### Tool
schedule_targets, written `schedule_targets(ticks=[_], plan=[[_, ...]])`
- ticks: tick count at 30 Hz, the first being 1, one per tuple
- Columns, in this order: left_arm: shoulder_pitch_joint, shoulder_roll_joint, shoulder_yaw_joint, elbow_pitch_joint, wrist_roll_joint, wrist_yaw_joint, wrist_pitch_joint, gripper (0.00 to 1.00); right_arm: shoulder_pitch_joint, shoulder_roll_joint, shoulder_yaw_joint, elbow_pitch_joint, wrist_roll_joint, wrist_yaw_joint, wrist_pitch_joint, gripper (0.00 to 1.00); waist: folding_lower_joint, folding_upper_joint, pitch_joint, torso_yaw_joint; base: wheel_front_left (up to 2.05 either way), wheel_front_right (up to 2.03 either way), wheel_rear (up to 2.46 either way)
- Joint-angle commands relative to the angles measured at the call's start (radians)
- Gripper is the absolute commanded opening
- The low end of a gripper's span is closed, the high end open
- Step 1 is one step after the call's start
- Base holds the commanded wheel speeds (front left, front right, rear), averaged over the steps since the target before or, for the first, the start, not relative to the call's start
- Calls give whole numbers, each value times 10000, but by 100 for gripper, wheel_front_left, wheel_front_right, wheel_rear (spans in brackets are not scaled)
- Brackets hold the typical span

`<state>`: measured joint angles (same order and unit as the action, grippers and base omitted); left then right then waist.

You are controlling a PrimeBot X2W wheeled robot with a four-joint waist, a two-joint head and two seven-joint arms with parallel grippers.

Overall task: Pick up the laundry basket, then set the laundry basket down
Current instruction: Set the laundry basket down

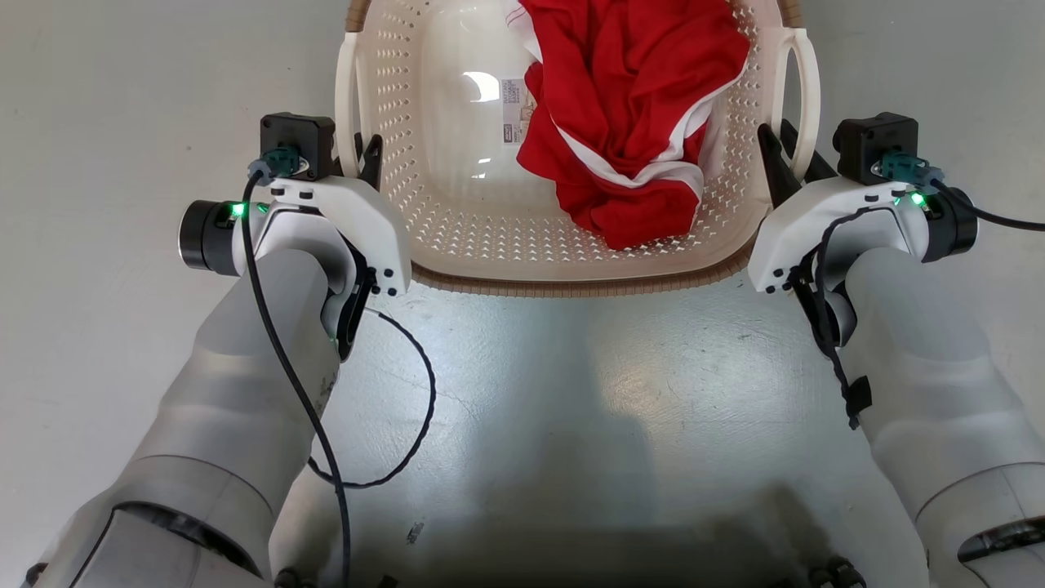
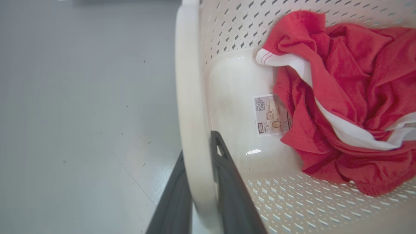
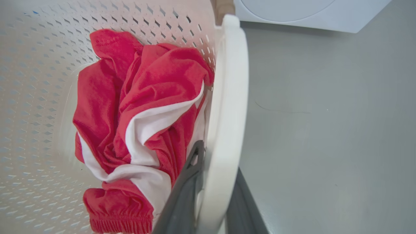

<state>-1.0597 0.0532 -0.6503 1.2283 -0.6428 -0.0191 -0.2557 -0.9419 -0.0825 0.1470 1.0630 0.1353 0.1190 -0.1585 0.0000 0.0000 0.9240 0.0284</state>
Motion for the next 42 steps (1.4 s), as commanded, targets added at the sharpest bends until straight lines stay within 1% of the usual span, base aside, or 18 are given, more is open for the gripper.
schedule_targets(ticks=[1,2,3,4,5,6,14,28,36,42], plan=[[-75,56,95,-89,138,-161,-61,0,561,323,255,-197,-30,117,-1,0,0,0,14,-3,0,0,0],[-74,51,112,-55,122,-160,-61,0,561,323,233,-198,-12,117,4,0,0,0,23,-6,0,0,0],[-76,46,185,-25,54,-130,-61,0,562,323,200,-191,30,117,18,3,0,0,31,-5,0,0,0],[-99,44,284,-64,0,-50,-61,48,555,323,179,-191,50,117,19,46,0,0,44,-6,0,0,0],[-99,44,284,-64,0,-50,-61,48,555,323,179,-191,50,117,19,46,0,0,44,-6,0,0,0],[-101,42,358,-79,-30,23,-61,100,542,323,143,-188,48,117,8,100,0,0,55,-16,0,0,0],[-104,106,497,-38,98,169,-61,100,485,323,-246,1,-271,117,-77,100,0,0,57,-51,0,0,0],[-54,232,619,178,199,287,-61,100,371,323,-307,136,-226,117,-318,100,0,0,-234,-146,0,0,0],[243,387,755,127,250,403,-61,100,511,323,-151,213,70,117,-661,100,0,0,-793,-284,0,0,0],[632,580,902,-143,303,386,-61,100,784,323,19,153,445,117,-927,100,0,0,-1445,-436,0,0,0]])
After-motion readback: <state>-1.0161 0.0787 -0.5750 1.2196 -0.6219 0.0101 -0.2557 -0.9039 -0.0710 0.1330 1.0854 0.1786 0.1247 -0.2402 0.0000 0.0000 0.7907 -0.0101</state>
